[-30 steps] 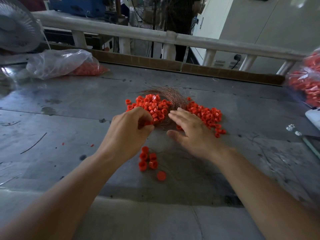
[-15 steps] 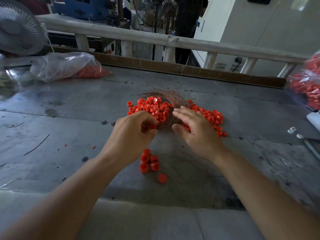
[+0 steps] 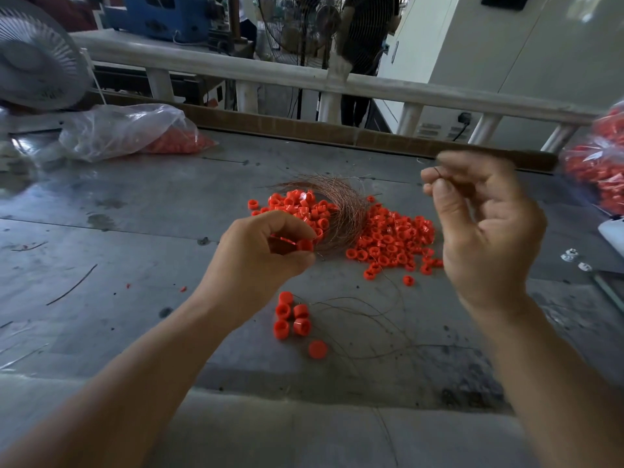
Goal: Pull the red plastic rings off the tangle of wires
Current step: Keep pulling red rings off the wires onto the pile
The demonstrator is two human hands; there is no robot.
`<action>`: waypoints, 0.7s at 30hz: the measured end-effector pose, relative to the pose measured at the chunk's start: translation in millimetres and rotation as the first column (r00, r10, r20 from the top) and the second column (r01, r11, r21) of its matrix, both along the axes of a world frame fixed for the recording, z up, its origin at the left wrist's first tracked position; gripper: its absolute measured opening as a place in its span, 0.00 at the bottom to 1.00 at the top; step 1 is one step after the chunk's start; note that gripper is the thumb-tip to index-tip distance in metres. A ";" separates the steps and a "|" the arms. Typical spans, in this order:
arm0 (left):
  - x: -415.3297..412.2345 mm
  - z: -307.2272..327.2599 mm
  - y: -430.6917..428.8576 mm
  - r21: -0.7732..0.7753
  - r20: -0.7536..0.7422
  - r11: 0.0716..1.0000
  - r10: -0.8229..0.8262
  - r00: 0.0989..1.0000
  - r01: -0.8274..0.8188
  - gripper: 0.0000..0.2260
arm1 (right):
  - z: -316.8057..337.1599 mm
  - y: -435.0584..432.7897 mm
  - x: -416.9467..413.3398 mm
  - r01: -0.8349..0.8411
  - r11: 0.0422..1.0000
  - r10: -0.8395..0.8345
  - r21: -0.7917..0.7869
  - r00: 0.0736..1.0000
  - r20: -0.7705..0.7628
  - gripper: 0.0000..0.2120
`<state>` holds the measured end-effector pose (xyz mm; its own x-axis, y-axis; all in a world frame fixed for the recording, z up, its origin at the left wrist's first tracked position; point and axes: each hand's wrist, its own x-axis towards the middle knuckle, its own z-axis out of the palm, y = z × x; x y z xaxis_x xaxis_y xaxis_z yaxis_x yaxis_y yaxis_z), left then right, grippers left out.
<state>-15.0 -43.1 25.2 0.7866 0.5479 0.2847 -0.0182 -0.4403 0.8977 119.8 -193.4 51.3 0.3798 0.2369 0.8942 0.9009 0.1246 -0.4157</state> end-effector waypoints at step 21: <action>-5.7 9.5 -2.7 -0.434 0.271 0.845 -0.207 0.940 0.312 0.16 | -12.5 15.2 -29.4 -0.083 0.917 0.059 -0.390 0.995 -0.075 0.03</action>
